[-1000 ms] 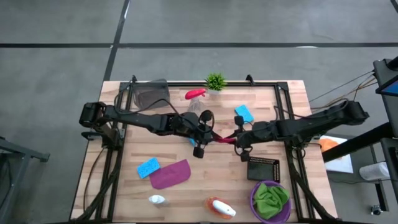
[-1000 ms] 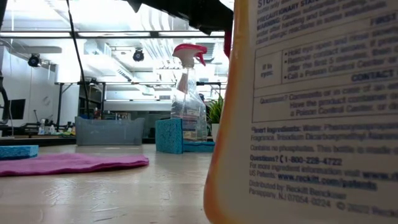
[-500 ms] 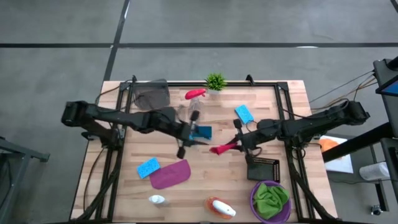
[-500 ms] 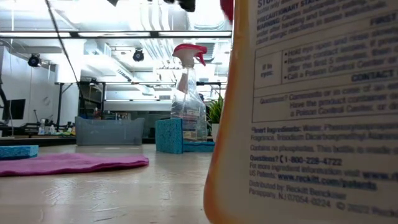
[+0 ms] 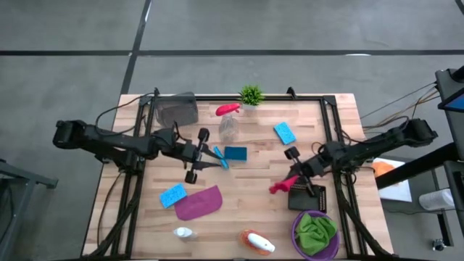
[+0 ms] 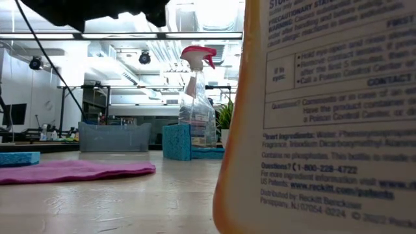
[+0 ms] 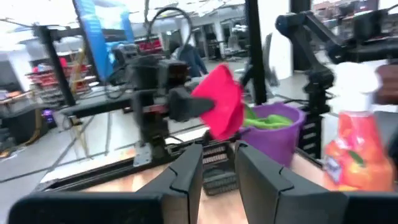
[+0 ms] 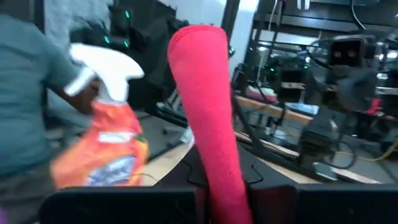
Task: Pick & Place Kitchen Items
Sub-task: Put the red towel into the purple bucket
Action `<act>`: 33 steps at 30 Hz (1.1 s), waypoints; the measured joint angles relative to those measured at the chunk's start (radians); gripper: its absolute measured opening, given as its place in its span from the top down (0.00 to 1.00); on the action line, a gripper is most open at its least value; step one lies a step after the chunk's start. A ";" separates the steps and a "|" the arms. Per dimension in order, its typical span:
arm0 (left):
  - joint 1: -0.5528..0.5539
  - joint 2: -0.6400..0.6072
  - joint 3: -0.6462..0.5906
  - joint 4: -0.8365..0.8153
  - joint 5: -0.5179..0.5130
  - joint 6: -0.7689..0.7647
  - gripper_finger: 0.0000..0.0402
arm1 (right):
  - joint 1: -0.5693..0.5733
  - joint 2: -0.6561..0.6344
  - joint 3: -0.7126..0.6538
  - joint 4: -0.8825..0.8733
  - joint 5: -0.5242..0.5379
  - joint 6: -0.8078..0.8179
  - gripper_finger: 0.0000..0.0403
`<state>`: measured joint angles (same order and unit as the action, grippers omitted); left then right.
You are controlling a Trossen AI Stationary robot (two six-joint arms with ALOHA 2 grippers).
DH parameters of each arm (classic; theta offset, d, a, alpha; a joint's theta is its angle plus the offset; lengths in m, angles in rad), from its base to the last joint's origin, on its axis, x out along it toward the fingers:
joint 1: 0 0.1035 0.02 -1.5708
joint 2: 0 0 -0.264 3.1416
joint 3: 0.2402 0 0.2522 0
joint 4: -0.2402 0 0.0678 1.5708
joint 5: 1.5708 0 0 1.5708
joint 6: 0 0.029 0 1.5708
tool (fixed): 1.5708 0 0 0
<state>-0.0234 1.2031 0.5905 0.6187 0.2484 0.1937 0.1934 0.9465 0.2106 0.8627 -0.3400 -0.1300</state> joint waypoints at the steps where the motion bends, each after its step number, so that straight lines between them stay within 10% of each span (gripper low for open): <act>1: 0.000 0.001 -0.007 0.001 -0.017 0.005 0.76 | 0.010 -0.037 -0.010 -0.026 -0.002 0.015 0.96; 14: 0.005 0.011 -0.022 -0.017 -0.050 0.007 0.76 | 0.326 -0.323 0.319 -0.989 0.218 0.104 0.96; 22: 0.005 0.011 -0.022 -0.024 -0.050 -0.001 0.76 | 0.605 -0.130 0.624 -1.472 0.463 0.353 0.96; 33: 0.005 0.011 -0.022 -0.063 -0.050 -0.012 0.76 | 0.778 0.225 0.862 -1.772 0.479 0.665 0.96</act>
<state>-0.0189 1.2140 0.5682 0.5552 0.1982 0.1822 0.9713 1.1718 1.0725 -0.9096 0.1386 0.5352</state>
